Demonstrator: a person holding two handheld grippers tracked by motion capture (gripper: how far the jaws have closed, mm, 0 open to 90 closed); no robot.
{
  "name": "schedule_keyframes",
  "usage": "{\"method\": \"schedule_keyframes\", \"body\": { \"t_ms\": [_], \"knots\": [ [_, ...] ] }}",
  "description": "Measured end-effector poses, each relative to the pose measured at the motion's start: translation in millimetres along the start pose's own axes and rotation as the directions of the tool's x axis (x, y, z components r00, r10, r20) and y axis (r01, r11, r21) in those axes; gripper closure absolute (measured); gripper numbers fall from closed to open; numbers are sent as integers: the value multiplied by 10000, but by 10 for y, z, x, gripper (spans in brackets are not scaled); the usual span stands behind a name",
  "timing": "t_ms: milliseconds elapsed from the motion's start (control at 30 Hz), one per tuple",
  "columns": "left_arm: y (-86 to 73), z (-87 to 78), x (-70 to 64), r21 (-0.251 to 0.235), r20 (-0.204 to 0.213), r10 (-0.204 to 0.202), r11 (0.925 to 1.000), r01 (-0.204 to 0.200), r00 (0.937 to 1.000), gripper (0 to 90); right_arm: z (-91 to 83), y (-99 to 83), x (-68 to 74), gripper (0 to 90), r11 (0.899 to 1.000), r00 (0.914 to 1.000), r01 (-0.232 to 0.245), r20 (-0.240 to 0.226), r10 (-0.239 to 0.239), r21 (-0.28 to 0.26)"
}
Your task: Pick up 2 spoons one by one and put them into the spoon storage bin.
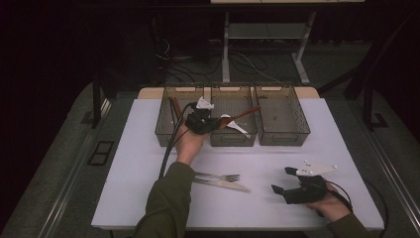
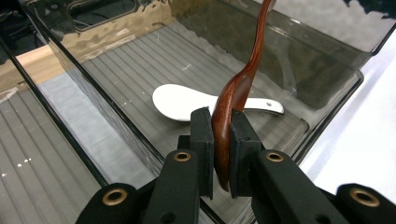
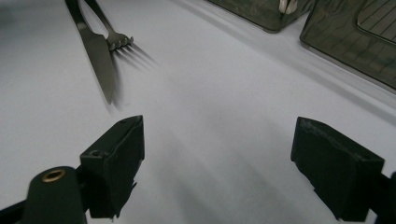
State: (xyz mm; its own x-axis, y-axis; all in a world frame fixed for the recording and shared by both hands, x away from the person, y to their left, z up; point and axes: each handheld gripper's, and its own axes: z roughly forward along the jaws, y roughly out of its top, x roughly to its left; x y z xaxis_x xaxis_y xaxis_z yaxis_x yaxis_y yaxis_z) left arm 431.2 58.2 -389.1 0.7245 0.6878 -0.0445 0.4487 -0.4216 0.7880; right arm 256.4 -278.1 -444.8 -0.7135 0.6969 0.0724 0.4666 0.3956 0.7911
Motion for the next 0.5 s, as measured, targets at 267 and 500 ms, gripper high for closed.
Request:
{"method": "schedule_keyframes", "body": {
  "t_ms": [267,500],
  "knots": [
    [-13,26,-9,190,46,-86,9998,85,10000,808,4,0,1,176,10000,10000,51,6,-51,5],
    [-11,27,-18,175,-11,-65,9998,65,10000,704,2,0,1,176,10000,10000,36,5,-36,8]
  ]
}}
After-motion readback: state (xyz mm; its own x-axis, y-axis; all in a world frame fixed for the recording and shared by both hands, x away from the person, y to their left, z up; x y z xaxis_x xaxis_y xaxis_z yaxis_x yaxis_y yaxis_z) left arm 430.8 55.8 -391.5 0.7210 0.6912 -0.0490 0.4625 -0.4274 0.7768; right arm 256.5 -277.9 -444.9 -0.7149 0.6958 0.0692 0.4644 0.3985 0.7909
